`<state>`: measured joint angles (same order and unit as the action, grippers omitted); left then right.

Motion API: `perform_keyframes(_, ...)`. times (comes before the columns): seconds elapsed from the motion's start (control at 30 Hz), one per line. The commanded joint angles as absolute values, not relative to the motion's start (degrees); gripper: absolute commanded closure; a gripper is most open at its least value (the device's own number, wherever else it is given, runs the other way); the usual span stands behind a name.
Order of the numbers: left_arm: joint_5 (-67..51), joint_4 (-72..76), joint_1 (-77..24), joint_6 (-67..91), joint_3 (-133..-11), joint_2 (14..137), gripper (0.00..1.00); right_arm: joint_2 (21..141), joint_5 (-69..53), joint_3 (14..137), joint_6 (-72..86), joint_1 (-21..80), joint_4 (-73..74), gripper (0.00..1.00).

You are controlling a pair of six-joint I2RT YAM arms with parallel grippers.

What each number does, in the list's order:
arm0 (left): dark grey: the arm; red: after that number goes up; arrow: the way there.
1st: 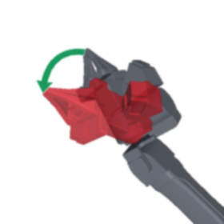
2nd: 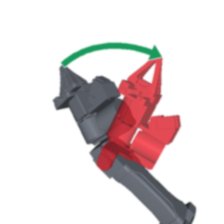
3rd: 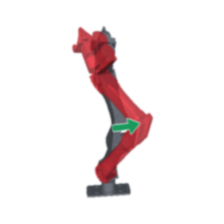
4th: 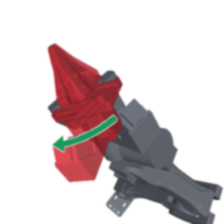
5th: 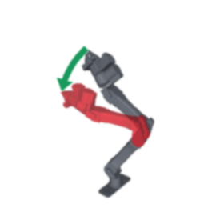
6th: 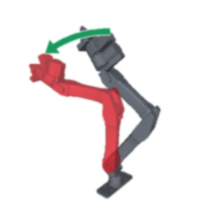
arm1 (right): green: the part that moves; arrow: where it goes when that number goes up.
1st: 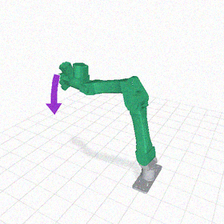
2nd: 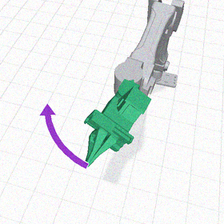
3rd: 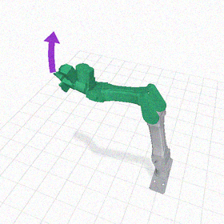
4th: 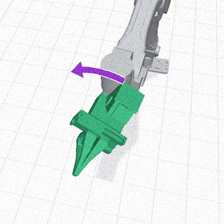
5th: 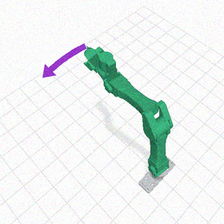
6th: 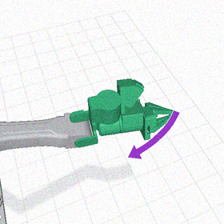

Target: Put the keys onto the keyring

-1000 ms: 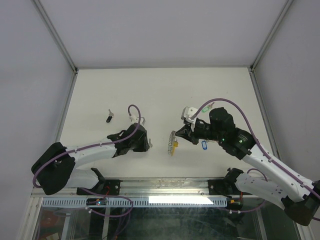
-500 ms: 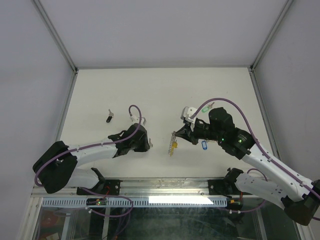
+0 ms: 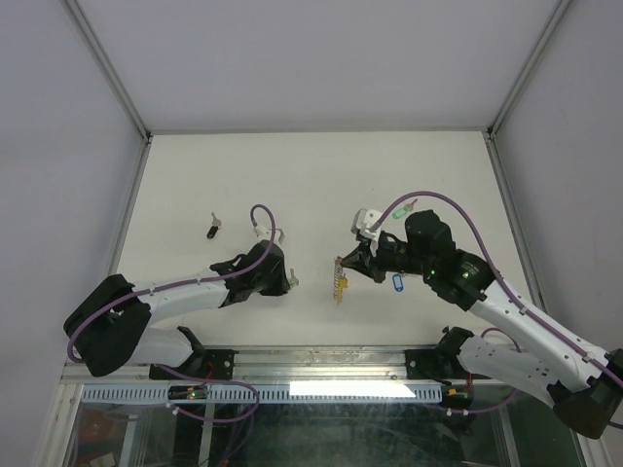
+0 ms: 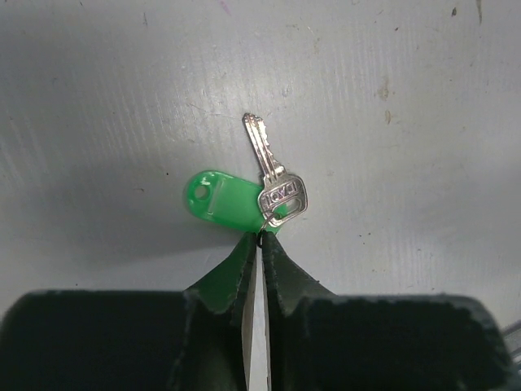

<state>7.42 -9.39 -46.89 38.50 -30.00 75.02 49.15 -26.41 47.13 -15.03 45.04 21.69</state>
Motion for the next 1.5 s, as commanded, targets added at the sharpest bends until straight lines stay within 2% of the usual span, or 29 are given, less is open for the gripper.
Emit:
perform_keyframes(0.0, 7.1, -7.1, -47.0, 38.4, -29.6, 73.1, 0.97, 48.7, -27.6, 47.5, -14.2, 45.3, 17.6, 1.00)
perform_keyframes(0.1, 7.4, -7.8, -47.0, 38.3, -29.8, 71.4, 1.00, 48.6, -27.4, 47.4, -14.1, 45.3, 17.5, 1.00)
perform_keyframes(0.67, 7.7, -10.0, -47.0, 31.9, -30.1, 65.9, 1.00, 47.7, -25.8, 46.6, -14.2, 45.3, 17.1, 1.00)
perform_keyframes(1.07, 9.5, -18.0, -47.0, 17.4, -38.8, 63.7, 1.00, 46.7, -24.5, 46.2, -14.4, 45.3, 16.8, 1.00)
perform_keyframes(1.47, 4.5, -21.2, -47.1, 6.2, -47.8, 61.1, 1.00, 46.2, -29.2, 47.6, -13.9, 45.3, 18.5, 1.00)
